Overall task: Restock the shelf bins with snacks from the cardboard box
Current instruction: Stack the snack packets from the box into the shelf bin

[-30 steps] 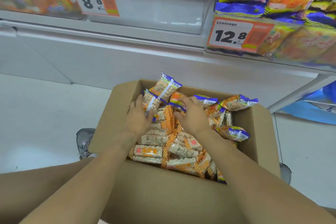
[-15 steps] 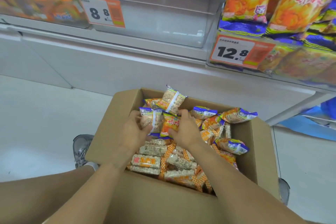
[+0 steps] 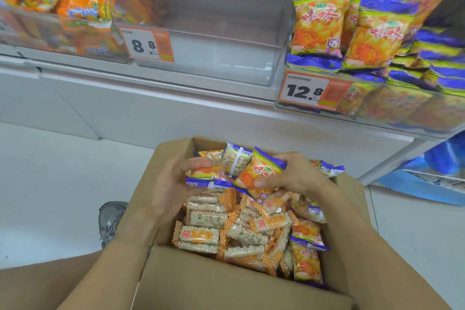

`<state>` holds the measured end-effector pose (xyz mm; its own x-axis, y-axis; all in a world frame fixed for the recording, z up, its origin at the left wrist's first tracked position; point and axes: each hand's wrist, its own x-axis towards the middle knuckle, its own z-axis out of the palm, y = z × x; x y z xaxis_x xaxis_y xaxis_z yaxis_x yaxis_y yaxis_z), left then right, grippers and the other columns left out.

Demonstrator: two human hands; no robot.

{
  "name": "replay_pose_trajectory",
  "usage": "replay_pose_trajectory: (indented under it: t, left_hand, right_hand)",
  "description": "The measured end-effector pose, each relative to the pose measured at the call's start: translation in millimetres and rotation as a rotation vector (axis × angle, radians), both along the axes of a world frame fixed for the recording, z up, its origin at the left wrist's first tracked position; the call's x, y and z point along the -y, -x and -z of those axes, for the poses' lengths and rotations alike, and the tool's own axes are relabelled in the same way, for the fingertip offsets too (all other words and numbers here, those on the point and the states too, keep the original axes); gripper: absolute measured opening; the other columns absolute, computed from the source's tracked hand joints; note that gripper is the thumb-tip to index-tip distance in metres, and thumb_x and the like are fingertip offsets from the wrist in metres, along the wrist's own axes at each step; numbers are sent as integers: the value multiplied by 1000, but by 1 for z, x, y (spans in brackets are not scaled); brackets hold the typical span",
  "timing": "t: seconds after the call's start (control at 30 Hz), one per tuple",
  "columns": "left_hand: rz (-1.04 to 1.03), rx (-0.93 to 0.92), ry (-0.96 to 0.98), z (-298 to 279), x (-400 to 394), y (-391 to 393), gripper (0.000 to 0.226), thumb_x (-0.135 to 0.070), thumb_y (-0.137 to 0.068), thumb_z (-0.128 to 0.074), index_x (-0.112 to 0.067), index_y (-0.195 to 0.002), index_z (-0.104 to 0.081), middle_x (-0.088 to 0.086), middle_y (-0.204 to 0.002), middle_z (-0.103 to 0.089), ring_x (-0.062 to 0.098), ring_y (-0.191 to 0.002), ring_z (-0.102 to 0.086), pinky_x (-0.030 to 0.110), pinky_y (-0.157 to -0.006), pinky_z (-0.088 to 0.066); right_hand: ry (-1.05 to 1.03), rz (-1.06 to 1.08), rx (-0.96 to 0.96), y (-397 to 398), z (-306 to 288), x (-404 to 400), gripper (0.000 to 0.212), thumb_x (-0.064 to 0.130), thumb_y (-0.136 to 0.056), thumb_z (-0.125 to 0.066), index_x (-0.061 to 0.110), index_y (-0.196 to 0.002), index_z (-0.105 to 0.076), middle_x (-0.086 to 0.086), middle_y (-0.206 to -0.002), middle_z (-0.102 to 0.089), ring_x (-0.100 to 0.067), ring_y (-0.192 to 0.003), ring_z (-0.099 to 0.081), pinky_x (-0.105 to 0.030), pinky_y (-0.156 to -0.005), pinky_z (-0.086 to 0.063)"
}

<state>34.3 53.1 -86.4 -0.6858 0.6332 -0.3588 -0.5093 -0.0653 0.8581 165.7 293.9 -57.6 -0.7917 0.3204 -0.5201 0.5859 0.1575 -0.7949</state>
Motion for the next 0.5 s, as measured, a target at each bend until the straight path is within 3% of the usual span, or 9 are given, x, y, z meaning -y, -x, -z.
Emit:
replay_pose_trajectory:
  t: [0.1, 0.17, 0.27, 0.33, 0.4, 0.43, 0.5]
  left_hand:
    - [27, -555, 214, -12, -13, -12, 16, -13, -95, -64, -10, -105, -76, -3, -125, -67, 13, -116, -62, 17, -83, -52]
    - [132, -739, 208, -12, -18, -15, 33, -1, -92, -67, -18, -120, -70, -12, -141, -56, 3, -130, -51, 20, -92, -50]
    - [220, -725, 153, -20, -22, -20, 68, 2, -91, -67, -38, -143, -49, -25, -160, -25, 7, -139, -45, 41, -100, -51]
    - [224, -648, 92, -27, -27, -28, 89, 1, -90, -69, -50, -150, -27, -27, -154, -34, 15, -136, -49, 47, -101, -51]
    - [147, -488, 19, -34, -32, -35, 99, -1, -85, -72, -48, -152, -17, -31, -138, -49, 13, -124, -61, 40, -89, -57]
    - [101, -430, 3, -36, -34, -38, 97, -2, -81, -72, -41, -153, -20, -26, -138, -51, 12, -119, -64, 37, -83, -59]
    - [80, -374, 2, -33, -38, -41, 68, -8, -82, -69, -19, -144, -43, -6, -134, -62, 21, -114, -67, 31, -78, -59]
  right_hand:
    - [-27, 105, -85, -5, -22, -11, 95, 51, -29, -97, 30, -113, -60, -12, -92, -76, -29, -71, -72, -50, -66, -62]
    - [22, 116, -183, -8, -33, -17, 90, 45, -32, -96, 22, -112, -60, -6, -83, -75, -25, -71, -71, -43, -66, -60]
    - [175, 91, -290, -12, -41, -18, 64, 33, -45, -101, 12, -98, -71, -13, -90, -76, -30, -83, -69, -48, -79, -55]
    - [239, 59, -302, -13, -41, -14, 59, 35, -48, -99, 12, -97, -76, -17, -100, -76, -30, -88, -70, -48, -82, -53]
    - [264, 51, -291, -13, -39, -4, 51, 37, -53, -94, 16, -97, -79, -12, -98, -77, -21, -76, -69, -32, -64, -53]
    - [275, 54, -291, -12, -37, 1, 49, 38, -55, -91, 17, -98, -79, -10, -98, -77, -19, -74, -68, -28, -58, -49]
    - [281, 72, -304, -10, -36, 8, 51, 39, -57, -88, 16, -101, -77, -11, -103, -77, -23, -79, -66, -32, -63, -49]
